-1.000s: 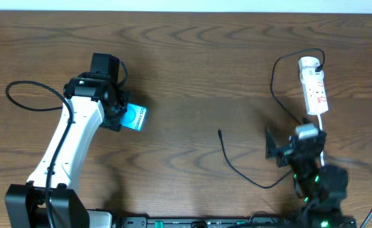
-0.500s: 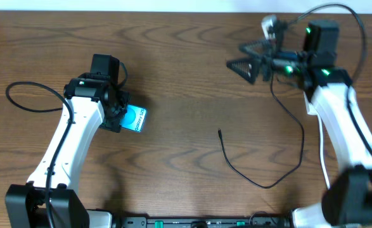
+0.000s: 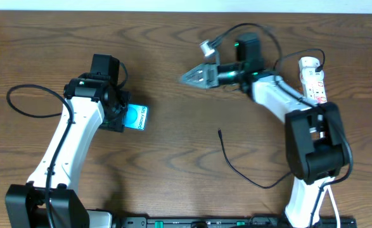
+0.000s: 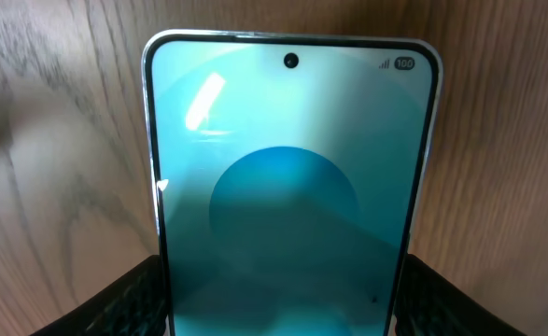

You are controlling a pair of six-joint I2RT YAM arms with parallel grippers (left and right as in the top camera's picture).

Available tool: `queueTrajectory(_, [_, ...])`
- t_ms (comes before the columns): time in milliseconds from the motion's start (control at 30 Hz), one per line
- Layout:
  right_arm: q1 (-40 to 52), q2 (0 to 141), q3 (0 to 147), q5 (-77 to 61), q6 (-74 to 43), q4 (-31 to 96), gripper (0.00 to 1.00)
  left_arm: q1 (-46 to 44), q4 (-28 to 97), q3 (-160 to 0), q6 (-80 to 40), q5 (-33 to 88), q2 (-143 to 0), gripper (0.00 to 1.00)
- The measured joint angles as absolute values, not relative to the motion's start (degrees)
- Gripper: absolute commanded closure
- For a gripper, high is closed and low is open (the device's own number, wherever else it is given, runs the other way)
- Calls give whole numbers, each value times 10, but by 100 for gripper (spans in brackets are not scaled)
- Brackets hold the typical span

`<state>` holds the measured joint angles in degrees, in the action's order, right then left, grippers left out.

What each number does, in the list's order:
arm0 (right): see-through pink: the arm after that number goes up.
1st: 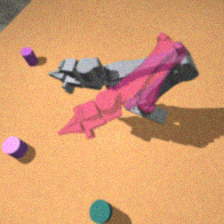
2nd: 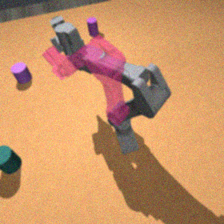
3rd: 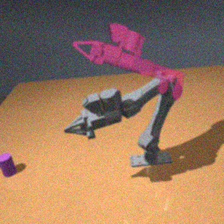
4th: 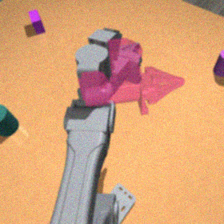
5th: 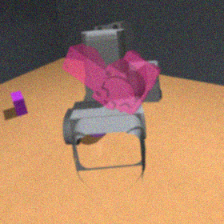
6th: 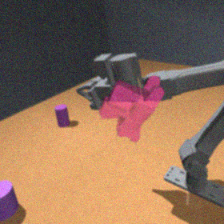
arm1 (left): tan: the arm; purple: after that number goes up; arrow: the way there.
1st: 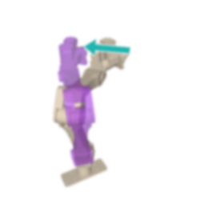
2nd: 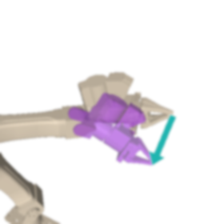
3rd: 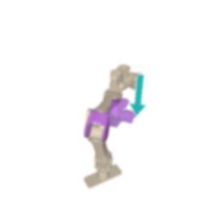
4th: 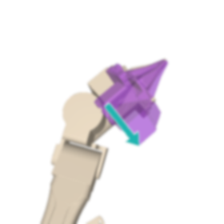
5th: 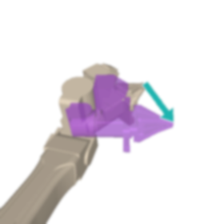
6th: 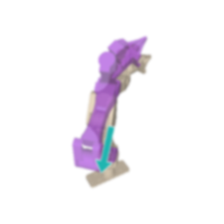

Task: Plug charger to phone and switch on socket
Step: 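Move the right gripper from the power strip toward the phone, then close the right gripper on the phone's side edge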

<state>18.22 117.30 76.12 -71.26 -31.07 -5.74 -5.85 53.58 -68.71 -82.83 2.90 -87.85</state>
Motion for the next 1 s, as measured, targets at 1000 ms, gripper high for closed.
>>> queueTrajectory(1000, [326,1173,761,-588,-369,-36,1,-58,527,-687,-1022,104,-879,93])
